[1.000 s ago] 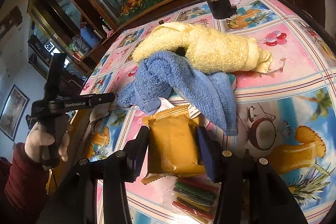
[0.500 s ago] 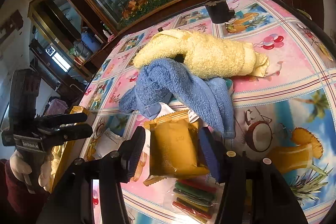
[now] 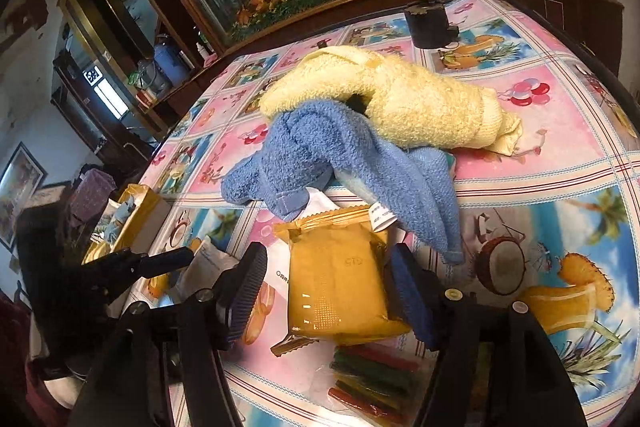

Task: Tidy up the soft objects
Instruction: 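Grasp the white printed packet with the left gripper while the right holds the yellow packet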

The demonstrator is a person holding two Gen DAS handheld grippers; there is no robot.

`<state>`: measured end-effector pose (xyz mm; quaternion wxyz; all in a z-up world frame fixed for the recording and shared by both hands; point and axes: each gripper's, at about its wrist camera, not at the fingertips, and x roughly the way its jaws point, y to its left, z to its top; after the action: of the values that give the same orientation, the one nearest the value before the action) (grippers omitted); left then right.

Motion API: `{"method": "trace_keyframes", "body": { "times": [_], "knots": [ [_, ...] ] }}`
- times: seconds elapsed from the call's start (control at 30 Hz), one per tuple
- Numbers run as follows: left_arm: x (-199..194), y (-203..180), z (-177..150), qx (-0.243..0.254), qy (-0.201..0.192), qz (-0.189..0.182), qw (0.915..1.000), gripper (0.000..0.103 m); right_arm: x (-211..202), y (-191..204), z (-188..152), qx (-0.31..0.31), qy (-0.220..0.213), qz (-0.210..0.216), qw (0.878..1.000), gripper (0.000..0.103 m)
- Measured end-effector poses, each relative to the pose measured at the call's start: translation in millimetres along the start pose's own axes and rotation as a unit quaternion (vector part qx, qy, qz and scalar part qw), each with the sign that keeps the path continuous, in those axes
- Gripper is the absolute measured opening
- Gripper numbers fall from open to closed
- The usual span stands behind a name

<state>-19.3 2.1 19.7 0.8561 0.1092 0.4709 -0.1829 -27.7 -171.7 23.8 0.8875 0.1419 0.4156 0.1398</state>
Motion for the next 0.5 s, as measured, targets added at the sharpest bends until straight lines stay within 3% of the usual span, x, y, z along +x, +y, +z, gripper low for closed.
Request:
{"method": "trace_keyframes", "body": {
  "times": [0.07, 0.17, 0.2, 0.23, 0.5],
  "knots": [
    [-10.0, 4.6, -1.8, -0.016, -0.004, -0.017, 0.9997, 0.044, 2.6, 4.0, -1.0, -0.012, 0.003, -0.005, 1.000, 0.066],
    [-28.3, 8.5, -7.4, -0.026, -0.023, -0.020, 0.9992, 0.029, 8.7, 7.4, -3.0, -0.025, 0.018, -0.019, 0.999, 0.062],
    [-33.1, 10.5, -9.5, -0.032, -0.028, -0.025, 0.9988, 0.027, 10.8, 7.8, -4.0, -0.026, 0.024, -0.021, 0.999, 0.050],
    [-39.3, 12.1, -12.1, -0.037, -0.035, -0.028, 0.9983, 0.024, 10.8, 8.9, -4.5, -0.030, 0.024, -0.021, 0.999, 0.047],
    [-76.1, 33.1, -37.2, -0.089, -0.078, -0.056, 0.9914, 0.017, -5.4, 22.7, -9.8, -0.059, -0.014, -0.035, 0.998, 0.046]
  ]
}}
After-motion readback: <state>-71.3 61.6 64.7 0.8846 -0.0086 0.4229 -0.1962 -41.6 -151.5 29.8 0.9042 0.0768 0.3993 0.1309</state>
